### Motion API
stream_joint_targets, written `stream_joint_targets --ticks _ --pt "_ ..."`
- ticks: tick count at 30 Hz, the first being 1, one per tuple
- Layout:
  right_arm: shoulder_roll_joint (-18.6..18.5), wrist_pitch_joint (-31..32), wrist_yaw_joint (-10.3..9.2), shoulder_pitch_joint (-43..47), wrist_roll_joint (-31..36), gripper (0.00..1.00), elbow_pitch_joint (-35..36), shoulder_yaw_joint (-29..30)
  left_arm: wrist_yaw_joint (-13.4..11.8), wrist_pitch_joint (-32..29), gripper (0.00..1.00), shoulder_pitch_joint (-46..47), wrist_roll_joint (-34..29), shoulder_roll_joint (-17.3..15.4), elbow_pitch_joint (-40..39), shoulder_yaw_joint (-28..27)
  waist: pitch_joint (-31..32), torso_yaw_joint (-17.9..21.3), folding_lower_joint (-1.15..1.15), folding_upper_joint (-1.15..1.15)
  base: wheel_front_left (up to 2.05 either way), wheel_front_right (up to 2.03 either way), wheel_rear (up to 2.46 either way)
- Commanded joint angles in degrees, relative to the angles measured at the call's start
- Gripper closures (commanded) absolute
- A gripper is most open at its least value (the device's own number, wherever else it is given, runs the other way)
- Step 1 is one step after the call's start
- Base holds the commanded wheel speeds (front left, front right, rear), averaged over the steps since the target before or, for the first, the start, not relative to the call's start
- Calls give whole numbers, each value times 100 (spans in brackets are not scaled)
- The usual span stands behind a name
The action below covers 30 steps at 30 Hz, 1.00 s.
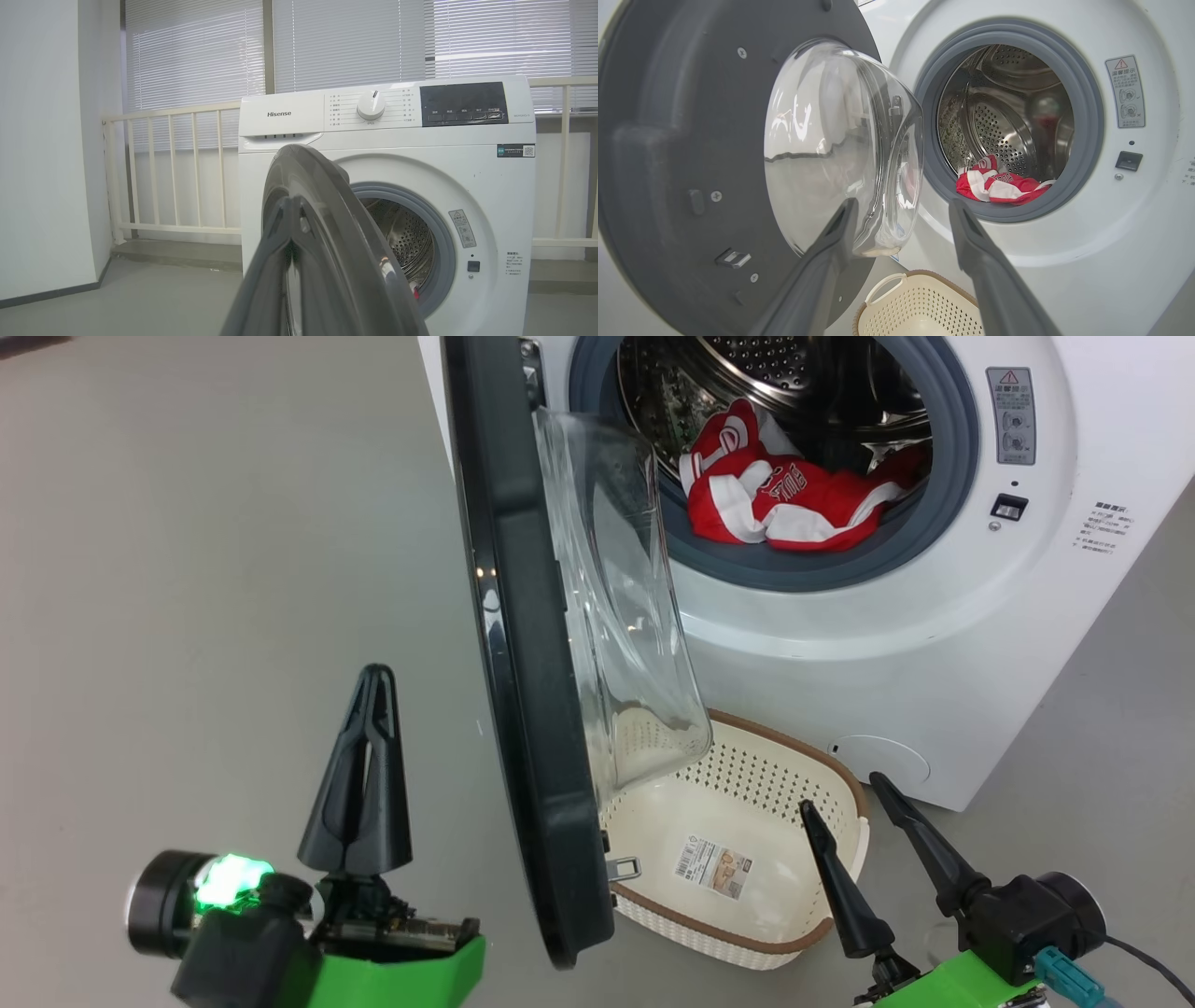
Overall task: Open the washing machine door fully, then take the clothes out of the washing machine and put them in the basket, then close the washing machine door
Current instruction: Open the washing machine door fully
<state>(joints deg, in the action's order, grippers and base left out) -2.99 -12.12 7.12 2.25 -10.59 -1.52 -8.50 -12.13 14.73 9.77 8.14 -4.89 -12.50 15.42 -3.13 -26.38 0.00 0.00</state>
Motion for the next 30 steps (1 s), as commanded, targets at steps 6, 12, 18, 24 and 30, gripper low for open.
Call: stream_joint_targets --ticks 6,12,18,24,30 --pt "11 -70 36 -77 -55 0 109 -128 127 27 100 272 -277 -47 -894 142 -51 39 0 0 0 0 0" --pt "11 -68 36 -94 -80 0 99 -134 413 27 100 271 -279 43 -998 846 -74 53 0 0 0 0 0" --pt "11 -80 36 -140 -127 0 64 -186 663 -102 100 189 49 133 -676 1612 -99 120 0 0 0 0 0" --pt "12 -111 36 -185 -147 0 27 -176 675 -505 100 157 425 160 -62 1789 -134 185 0 0 0 0 0" --pt "12 -139 36 -216 -167 0 1 -175 628 -853 100 154 758 157 345 1677 -141 228 0 0 0 0 0"
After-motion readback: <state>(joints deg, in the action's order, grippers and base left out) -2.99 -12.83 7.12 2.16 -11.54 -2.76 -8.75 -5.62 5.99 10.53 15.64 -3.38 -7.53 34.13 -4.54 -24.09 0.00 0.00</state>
